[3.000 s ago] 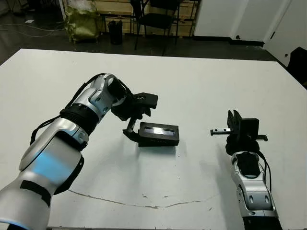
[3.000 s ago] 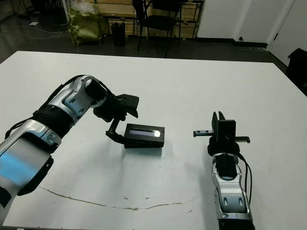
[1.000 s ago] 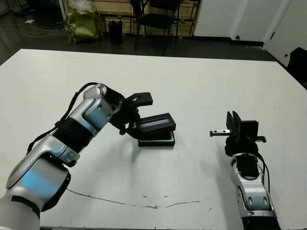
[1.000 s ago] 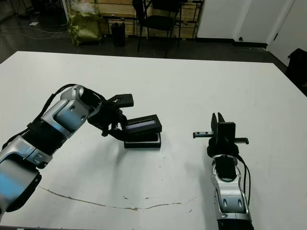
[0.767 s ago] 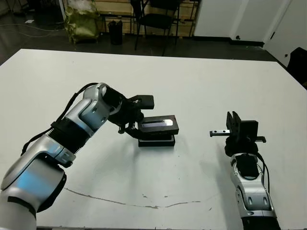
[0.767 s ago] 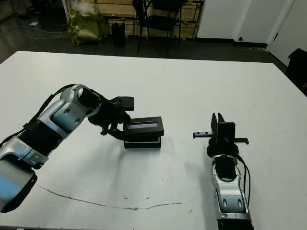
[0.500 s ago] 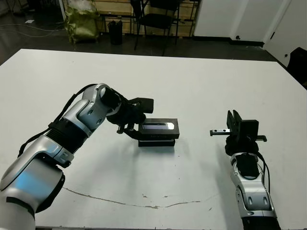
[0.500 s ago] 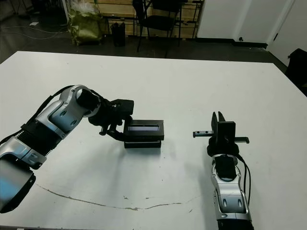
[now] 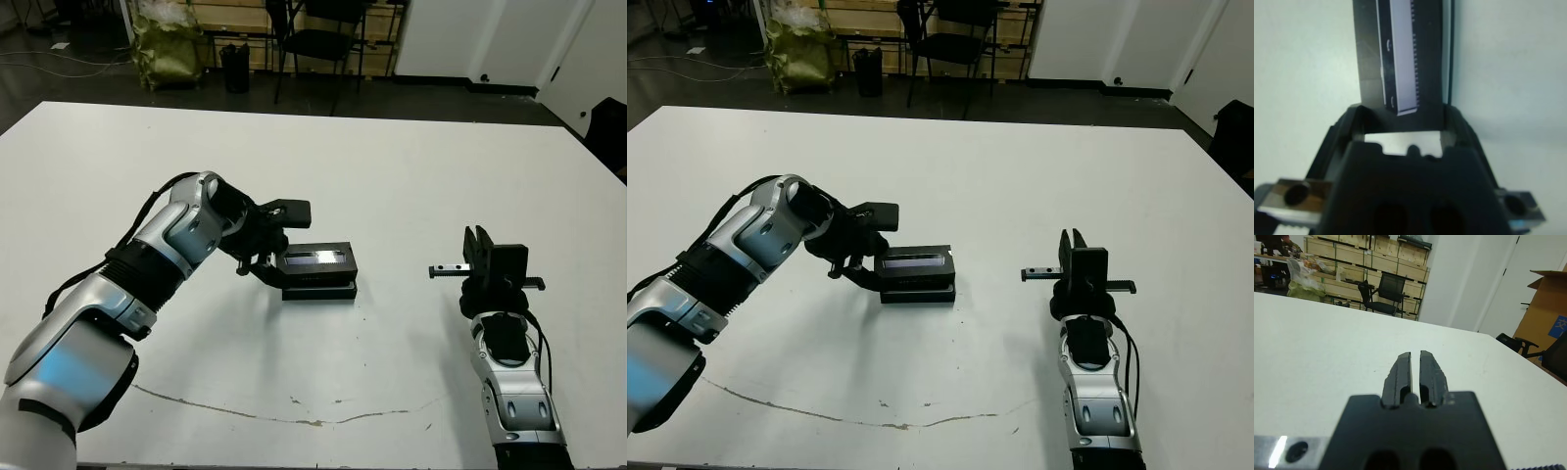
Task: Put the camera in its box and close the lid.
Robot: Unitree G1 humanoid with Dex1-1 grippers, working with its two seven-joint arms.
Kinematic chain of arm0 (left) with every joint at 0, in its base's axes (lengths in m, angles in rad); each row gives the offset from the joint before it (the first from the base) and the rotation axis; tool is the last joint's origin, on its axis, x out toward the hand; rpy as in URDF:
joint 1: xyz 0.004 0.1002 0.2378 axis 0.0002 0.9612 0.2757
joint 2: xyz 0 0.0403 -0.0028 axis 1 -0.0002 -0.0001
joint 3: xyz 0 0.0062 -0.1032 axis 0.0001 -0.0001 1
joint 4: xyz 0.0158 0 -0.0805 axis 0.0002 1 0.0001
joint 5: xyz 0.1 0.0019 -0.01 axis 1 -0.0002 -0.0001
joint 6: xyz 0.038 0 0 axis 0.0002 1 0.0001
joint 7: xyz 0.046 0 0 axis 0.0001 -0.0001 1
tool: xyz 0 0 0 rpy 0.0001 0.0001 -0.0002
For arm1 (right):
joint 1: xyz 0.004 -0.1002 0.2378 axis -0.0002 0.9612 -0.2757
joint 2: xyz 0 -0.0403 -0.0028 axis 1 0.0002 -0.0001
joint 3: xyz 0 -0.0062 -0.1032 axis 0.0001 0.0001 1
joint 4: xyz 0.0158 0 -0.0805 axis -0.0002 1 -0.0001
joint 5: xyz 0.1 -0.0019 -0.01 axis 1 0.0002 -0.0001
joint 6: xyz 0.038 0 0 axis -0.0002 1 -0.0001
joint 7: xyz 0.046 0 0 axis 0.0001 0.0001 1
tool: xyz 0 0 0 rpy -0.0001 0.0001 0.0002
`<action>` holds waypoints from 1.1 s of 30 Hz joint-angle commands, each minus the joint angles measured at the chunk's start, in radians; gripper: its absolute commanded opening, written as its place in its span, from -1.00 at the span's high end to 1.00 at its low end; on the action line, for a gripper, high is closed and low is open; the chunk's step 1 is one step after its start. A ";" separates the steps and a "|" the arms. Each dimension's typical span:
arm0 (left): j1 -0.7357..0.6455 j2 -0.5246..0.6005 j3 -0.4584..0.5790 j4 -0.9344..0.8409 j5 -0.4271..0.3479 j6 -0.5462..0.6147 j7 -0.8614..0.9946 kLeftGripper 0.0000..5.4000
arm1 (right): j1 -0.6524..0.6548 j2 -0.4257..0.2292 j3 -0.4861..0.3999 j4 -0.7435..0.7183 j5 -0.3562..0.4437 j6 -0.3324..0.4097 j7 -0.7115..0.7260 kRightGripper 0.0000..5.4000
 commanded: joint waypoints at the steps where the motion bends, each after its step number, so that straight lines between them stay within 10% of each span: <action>1: 0.014 0.006 -0.028 0.001 0.014 -0.014 -0.007 0.06 | 0.015 -0.005 -0.001 0.004 -0.003 0.025 -0.002 1.00; 33: 0.016 0.026 -0.071 -0.034 0.006 -0.030 -0.084 0.06 | 0.022 -0.001 -0.003 0.017 0.009 -0.006 0.001 1.00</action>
